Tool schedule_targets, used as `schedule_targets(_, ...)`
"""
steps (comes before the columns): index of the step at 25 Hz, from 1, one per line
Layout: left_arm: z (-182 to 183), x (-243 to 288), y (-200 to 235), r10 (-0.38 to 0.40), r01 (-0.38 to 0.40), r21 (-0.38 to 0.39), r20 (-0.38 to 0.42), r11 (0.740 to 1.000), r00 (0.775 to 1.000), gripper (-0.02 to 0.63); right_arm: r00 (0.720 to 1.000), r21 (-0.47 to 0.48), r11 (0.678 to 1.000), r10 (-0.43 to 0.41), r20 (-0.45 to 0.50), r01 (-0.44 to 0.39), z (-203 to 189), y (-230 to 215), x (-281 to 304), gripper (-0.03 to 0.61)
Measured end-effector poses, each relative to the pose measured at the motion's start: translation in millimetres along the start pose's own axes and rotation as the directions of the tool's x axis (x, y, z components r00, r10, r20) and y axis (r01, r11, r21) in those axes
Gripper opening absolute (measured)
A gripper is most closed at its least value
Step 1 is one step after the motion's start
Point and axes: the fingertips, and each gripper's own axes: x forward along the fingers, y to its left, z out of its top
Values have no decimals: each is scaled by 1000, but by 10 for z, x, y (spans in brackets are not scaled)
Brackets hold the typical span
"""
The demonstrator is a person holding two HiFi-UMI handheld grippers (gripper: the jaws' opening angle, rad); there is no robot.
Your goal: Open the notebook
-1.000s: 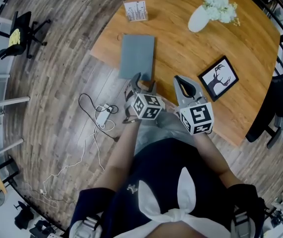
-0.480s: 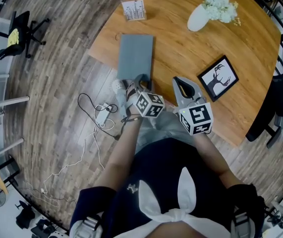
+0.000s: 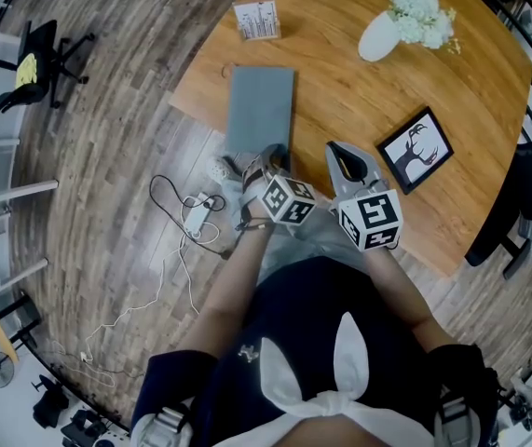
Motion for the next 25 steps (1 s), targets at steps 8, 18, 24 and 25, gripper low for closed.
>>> schedule_targets(8, 22, -43, -11, -66, 66, -65, 2, 996, 998, 62, 1000, 12, 1000, -9, 5, 9, 28, -31, 14, -2)
schedule_targets(18, 55, -134, 6, -134, 139, -130, 40, 982, 990, 46, 1000, 25, 1000, -15, 11, 15, 61, -43, 10, -2)
schedule_targets(24, 96, -193, 47, -160, 167, -163, 59, 972, 985, 43, 999, 33, 999, -28, 15, 28, 72, -55, 36, -2)
schedule_targets(25, 98, -210, 49, -166, 174, -168, 61, 970, 984, 41, 999, 37, 999, -31, 14, 31, 73, -53, 36, -2)
